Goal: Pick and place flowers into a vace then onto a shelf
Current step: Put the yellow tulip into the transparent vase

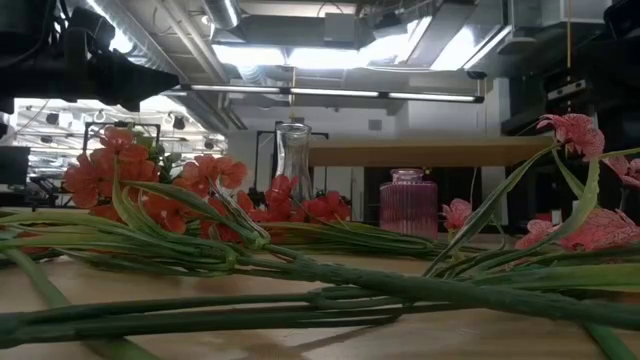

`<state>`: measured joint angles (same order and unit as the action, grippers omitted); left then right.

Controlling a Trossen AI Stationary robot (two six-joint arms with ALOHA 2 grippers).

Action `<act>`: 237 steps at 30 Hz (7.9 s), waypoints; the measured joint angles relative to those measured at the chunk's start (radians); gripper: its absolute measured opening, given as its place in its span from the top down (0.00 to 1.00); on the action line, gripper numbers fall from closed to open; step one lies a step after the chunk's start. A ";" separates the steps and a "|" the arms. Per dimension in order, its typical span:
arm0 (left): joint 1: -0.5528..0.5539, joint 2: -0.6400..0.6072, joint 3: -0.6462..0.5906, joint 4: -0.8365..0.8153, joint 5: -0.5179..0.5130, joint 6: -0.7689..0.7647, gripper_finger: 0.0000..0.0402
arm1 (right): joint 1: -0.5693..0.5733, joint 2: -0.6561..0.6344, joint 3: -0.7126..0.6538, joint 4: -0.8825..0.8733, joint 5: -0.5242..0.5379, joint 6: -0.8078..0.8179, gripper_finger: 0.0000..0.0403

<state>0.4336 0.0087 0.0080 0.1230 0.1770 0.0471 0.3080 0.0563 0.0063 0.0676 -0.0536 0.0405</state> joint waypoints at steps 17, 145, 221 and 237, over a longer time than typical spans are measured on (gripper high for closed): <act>0.000 0.000 0.000 0.000 0.000 0.000 0.98 | 0.000 0.000 0.000 0.012 0.018 0.007 0.99; -0.684 1.151 0.788 -0.967 -0.397 -0.946 0.99 | -0.031 0.682 0.454 0.018 0.418 -0.105 0.94; -0.845 1.255 0.653 -0.799 -0.361 -1.613 0.55 | -0.030 0.682 0.454 0.008 0.418 -0.124 0.94; -0.844 1.446 0.653 -0.739 -0.323 -1.587 0.55 | -0.030 0.682 0.454 0.009 0.418 -0.128 0.94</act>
<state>-0.4107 1.4549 0.6610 -0.6162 -0.1461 -1.5395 0.2775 0.7380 0.4599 0.0765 0.3641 -0.0872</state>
